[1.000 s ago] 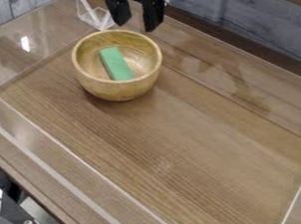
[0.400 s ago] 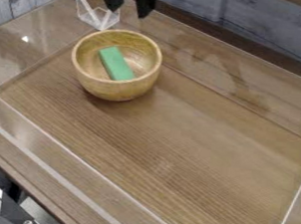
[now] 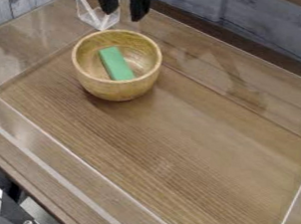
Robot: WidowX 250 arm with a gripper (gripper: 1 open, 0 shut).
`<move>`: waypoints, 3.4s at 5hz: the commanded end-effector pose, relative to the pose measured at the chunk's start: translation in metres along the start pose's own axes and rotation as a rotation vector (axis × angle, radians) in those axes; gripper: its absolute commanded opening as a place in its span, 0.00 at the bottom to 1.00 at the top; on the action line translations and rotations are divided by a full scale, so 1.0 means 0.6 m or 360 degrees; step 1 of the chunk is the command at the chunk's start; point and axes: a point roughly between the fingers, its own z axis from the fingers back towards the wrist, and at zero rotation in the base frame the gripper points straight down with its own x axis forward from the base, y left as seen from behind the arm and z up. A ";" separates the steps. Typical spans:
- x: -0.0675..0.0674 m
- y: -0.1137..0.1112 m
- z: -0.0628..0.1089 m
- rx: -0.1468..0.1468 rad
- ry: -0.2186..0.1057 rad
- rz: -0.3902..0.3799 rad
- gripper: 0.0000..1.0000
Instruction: Put green object into wooden bowl
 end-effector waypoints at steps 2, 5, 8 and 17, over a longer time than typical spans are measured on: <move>0.013 0.022 0.033 0.0009 -0.0085 -0.0104 1.00; 0.035 0.007 0.036 0.0034 -0.0109 -0.0053 1.00; 0.051 0.034 0.020 0.0039 -0.0051 -0.0059 1.00; 0.049 0.024 -0.003 0.0116 -0.0247 0.0679 1.00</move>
